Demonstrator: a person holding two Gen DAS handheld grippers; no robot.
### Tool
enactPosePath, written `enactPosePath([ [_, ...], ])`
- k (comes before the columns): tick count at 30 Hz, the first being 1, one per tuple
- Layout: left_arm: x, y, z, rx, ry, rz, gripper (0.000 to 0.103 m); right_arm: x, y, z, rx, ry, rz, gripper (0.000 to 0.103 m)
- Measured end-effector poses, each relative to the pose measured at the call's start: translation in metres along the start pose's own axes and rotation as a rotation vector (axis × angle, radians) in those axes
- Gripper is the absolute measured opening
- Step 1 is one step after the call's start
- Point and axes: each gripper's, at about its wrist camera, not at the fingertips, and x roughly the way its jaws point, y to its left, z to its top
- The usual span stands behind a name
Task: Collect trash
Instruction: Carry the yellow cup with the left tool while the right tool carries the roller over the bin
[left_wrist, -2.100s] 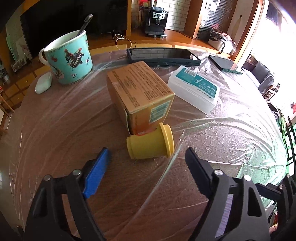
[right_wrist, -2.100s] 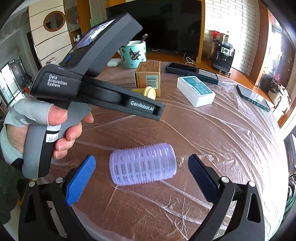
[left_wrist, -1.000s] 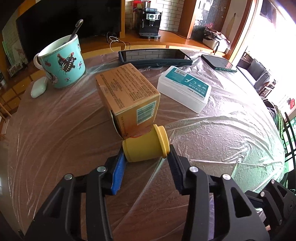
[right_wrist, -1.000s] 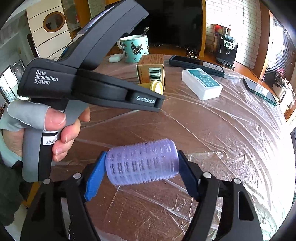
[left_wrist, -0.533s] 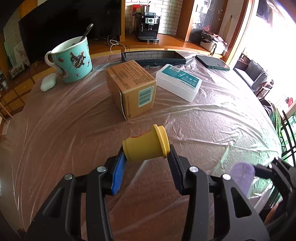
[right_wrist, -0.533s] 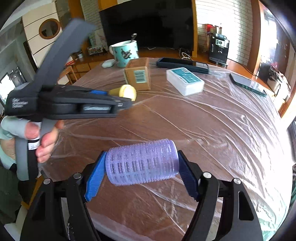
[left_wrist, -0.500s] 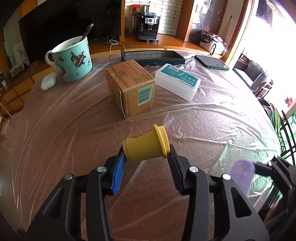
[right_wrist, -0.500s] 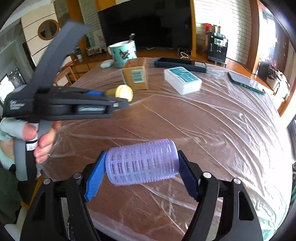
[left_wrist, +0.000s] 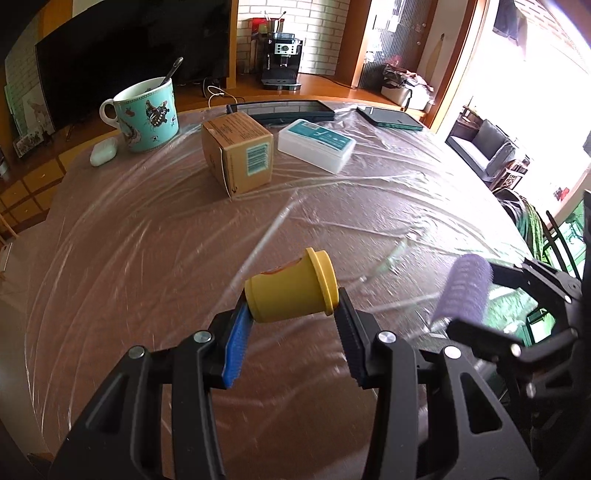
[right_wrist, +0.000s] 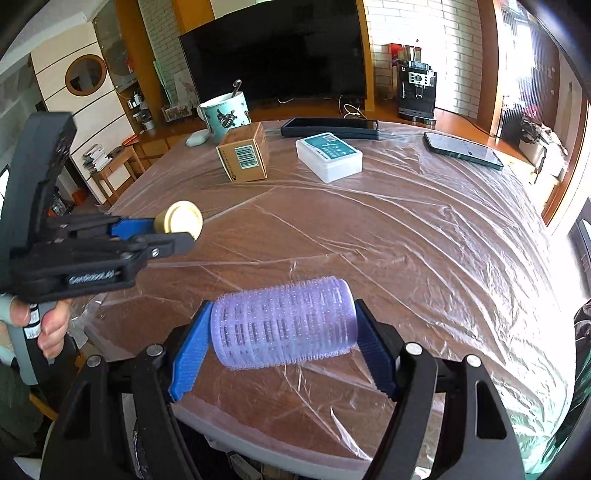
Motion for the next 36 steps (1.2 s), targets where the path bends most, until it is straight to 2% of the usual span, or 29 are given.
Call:
enactPosePath([
  [15, -0.039, -0.026, -0.046, 0.052, -0.018, -0.041, 0.046, -0.033, 0.005, -0.02, -0.01, -0.027, 0.028, 0.073],
  [24, -0.055, -0.039, -0.071, 0.084, -0.009, -0.062, 0.046, -0.049, 0.008, -0.039, -0.008, -0.011, 0.078, 0.073],
  [36, -0.066, -0.058, -0.104, 0.136, 0.024, -0.077, 0.046, -0.061, 0.024, -0.072, -0.069, 0.038, 0.105, 0.073],
])
